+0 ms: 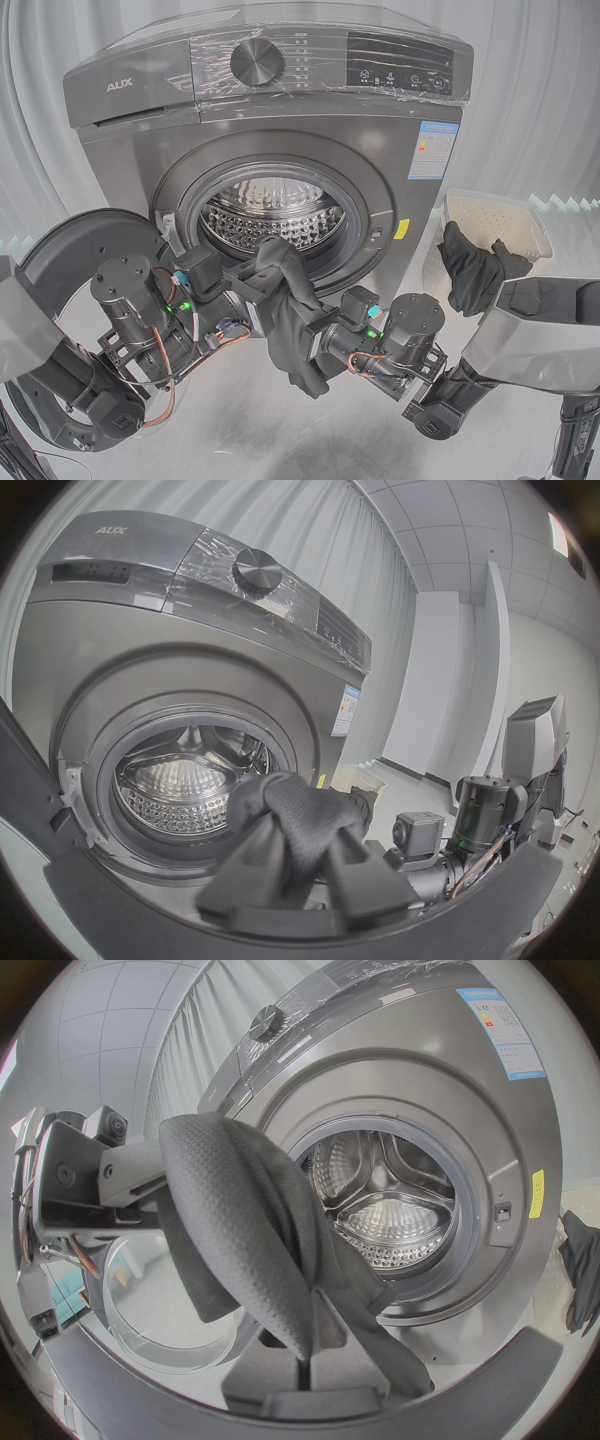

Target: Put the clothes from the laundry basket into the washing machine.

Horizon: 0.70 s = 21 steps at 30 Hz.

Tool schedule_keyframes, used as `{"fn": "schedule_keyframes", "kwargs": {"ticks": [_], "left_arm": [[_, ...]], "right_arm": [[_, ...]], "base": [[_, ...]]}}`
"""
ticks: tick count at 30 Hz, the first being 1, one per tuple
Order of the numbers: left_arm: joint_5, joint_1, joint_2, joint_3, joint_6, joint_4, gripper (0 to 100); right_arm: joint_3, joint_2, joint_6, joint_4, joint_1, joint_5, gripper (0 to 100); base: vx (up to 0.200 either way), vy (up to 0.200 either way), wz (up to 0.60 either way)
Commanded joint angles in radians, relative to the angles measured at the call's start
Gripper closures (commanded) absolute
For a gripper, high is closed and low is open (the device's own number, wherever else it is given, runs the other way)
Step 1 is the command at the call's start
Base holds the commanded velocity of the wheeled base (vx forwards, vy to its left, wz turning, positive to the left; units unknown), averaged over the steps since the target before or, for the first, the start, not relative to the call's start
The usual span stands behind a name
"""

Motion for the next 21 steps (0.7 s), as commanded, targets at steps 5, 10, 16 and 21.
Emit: {"fn": "schedule_keyframes", "kwargs": {"ticks": [5,10,16,21], "left_arm": [[0.015,0.025,0.047,0.012,-0.009,-0.005,0],[0.015,0.054,0.072,0.018,-0.010,-0.014,0],[0.013,0.077,0.098,0.050,-0.009,-0.046,0],[0.012,0.089,0.132,0.069,-0.007,-0.077,0]], "right_arm": [[0.071,-0.075,0.013,-0.017,0.015,-0.002,100],[0.108,-0.133,0.022,-0.020,0.001,-0.008,100],[0.108,-0.182,0.033,-0.022,-0.028,-0.020,100],[0.108,-0.222,0.033,-0.016,-0.025,-0.019,100]], "base": [[0.000,0.000,0.00],[0.000,0.000,0.00],[0.000,0.000,0.00],[0.000,0.000,0.00]]}}
